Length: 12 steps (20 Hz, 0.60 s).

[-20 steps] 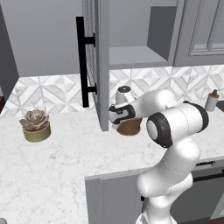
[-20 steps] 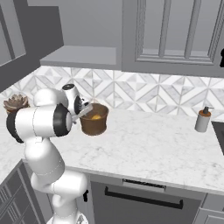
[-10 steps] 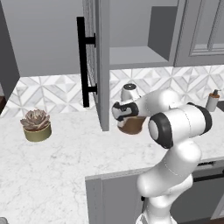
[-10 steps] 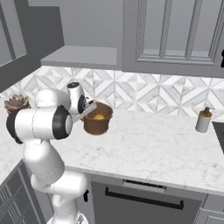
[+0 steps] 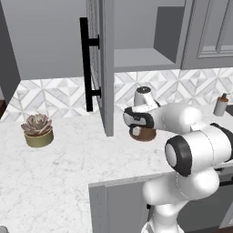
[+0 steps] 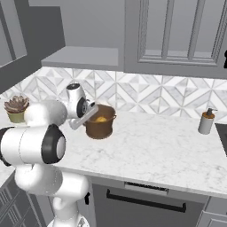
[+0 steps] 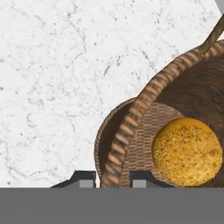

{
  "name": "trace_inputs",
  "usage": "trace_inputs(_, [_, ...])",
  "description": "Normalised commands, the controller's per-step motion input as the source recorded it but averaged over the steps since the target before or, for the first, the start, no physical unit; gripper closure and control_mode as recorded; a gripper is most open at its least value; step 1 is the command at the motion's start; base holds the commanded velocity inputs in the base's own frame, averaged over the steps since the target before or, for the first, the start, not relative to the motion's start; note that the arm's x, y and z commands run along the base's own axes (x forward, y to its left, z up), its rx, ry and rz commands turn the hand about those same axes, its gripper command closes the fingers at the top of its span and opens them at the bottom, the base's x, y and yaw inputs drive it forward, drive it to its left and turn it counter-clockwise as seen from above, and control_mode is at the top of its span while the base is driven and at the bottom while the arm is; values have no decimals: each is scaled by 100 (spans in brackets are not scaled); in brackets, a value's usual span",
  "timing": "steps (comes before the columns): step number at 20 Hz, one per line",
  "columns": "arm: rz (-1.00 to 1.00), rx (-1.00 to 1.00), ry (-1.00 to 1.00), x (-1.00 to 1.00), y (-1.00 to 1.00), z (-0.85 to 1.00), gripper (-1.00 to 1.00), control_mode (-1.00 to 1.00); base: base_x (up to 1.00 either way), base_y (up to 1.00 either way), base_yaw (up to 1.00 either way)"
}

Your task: Open the cabinet, pick up the bread from the cabinet and place it in the basket. Then move the basket to the dining counter.

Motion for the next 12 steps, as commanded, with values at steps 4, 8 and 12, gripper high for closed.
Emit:
trace_inputs(4, [11, -5, -2, -92, -12, 59, 100, -100, 0, 0, 0])
trace_inputs(8, [12, -6, 0, -70, -34, 91, 100, -100, 0, 0, 0])
trace_inputs(12, [9, -3, 1, -77, -50, 71, 100, -100, 0, 0, 0])
